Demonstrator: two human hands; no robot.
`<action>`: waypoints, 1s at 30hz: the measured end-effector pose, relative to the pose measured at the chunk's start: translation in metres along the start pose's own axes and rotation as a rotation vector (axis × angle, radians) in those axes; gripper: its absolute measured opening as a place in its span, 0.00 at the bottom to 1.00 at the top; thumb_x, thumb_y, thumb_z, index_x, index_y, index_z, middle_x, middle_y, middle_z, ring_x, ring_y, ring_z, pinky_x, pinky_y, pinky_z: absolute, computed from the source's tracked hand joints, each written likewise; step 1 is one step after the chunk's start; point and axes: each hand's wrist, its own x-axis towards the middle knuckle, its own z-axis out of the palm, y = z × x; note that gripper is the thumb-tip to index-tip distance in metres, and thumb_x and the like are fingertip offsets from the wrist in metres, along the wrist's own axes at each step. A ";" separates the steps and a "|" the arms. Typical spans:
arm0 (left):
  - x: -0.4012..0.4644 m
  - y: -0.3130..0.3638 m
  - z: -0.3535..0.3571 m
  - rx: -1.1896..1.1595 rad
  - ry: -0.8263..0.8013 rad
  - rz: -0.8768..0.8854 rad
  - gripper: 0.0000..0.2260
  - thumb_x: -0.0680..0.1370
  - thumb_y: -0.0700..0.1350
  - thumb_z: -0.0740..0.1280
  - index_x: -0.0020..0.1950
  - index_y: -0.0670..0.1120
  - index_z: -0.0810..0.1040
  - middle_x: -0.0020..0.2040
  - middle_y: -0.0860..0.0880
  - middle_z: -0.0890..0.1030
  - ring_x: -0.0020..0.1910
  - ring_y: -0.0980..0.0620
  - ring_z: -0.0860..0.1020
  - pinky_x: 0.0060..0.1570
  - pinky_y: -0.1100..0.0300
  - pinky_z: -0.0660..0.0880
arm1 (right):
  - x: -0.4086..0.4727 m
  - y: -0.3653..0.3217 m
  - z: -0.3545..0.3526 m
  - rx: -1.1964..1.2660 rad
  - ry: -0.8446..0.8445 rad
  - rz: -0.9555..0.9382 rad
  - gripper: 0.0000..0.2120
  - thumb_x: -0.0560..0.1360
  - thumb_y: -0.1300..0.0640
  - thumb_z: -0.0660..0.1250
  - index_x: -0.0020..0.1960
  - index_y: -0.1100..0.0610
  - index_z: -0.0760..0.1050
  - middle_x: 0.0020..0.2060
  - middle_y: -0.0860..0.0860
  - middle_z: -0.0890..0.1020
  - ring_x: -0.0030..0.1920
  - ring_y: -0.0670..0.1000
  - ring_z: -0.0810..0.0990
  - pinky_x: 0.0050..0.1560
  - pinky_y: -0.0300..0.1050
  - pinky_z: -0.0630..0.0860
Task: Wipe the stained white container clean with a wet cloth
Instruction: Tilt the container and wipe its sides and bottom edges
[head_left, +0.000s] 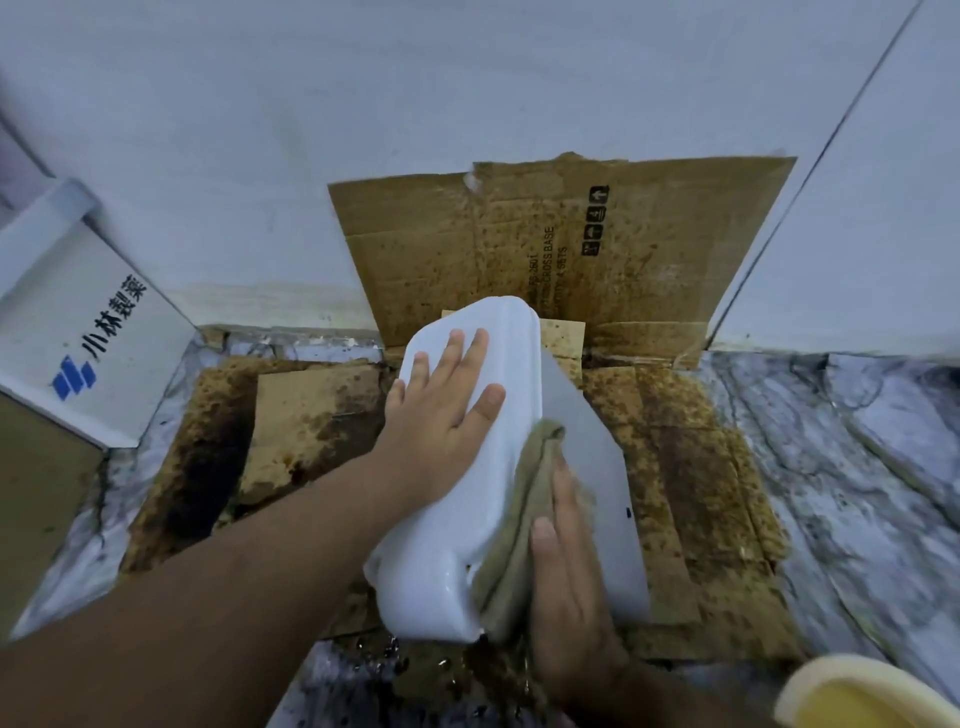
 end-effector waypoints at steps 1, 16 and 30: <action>0.000 0.000 -0.001 -0.006 0.000 -0.008 0.38 0.71 0.75 0.34 0.81 0.66 0.39 0.83 0.61 0.39 0.82 0.47 0.38 0.78 0.38 0.39 | 0.025 -0.003 -0.002 0.112 -0.033 0.103 0.23 0.82 0.45 0.52 0.76 0.37 0.57 0.78 0.41 0.60 0.79 0.45 0.57 0.79 0.56 0.56; 0.000 0.034 0.005 0.074 -0.030 -0.011 0.30 0.82 0.67 0.43 0.82 0.61 0.39 0.84 0.54 0.39 0.82 0.38 0.38 0.74 0.33 0.37 | -0.019 -0.023 -0.002 0.124 0.114 0.264 0.28 0.76 0.41 0.54 0.74 0.34 0.49 0.79 0.43 0.58 0.78 0.45 0.57 0.78 0.57 0.58; 0.001 0.045 0.012 0.143 -0.013 -0.019 0.32 0.81 0.69 0.42 0.83 0.59 0.39 0.84 0.52 0.39 0.82 0.35 0.39 0.77 0.32 0.39 | -0.026 -0.026 -0.009 0.246 0.104 0.371 0.39 0.63 0.43 0.68 0.64 0.17 0.53 0.74 0.44 0.64 0.70 0.52 0.70 0.67 0.60 0.74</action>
